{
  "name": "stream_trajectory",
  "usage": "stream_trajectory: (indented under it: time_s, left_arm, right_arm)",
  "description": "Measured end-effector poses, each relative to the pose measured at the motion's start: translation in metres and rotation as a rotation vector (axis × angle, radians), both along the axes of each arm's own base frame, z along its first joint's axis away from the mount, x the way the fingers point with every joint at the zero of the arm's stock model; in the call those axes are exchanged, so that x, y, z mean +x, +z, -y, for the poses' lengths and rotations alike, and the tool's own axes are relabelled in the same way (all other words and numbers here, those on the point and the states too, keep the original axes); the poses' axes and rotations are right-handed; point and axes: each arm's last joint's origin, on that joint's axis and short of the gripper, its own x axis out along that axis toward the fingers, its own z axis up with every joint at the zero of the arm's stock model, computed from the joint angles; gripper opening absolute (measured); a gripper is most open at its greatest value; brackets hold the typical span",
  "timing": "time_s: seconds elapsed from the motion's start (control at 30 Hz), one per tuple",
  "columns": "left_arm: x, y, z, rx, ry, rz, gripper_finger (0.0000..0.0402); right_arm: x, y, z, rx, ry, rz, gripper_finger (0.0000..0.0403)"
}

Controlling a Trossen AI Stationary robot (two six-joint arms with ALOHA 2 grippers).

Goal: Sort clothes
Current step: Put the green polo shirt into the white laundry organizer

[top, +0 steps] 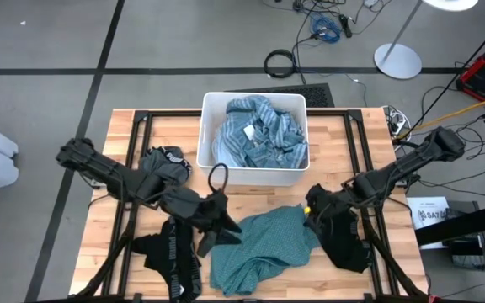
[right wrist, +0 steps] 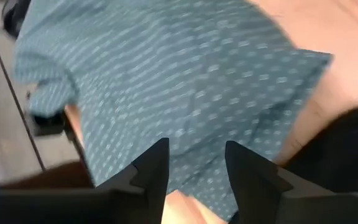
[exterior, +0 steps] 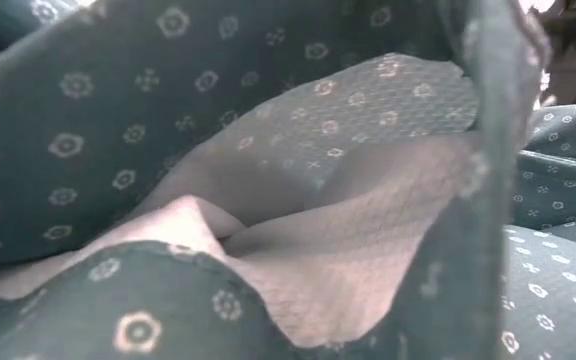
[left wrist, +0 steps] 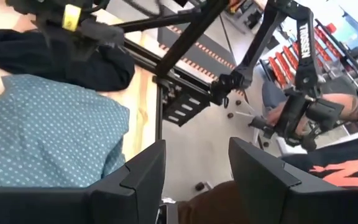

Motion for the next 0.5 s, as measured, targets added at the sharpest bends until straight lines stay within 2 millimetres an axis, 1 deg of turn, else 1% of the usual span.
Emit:
stream_trajectory:
  time_s: [0.07, 0.17, 0.3, 0.4, 0.5]
  left_arm:
    - [0.0, 0.001, -0.002, -0.001, 0.007, 0.002, 0.0185]
    - [0.0, 0.0, -0.004, 0.002, 0.013, -0.005, 0.0185]
    - [0.0, -0.002, -0.005, 0.013, 0.017, -0.028, 0.0185]
    - [0.0, -0.003, -0.006, 0.014, 0.022, -0.044, 0.0185]
    - [0.0, -0.004, -0.007, 0.019, 0.026, -0.043, 0.0185]
  right_arm:
    - [0.0, -0.005, 0.006, 0.011, -0.037, -0.005, 0.0158]
    - [0.002, -0.005, 0.01, -0.005, -0.023, 0.013, 0.0189]
    - [0.005, -0.008, 0.014, -0.042, -0.009, 0.002, 0.0249]
    - [0.007, -0.015, 0.017, -0.043, -0.038, -0.046, 0.0294]
    - [0.013, -0.024, 0.014, -0.039, 0.038, -0.082, 0.0327]
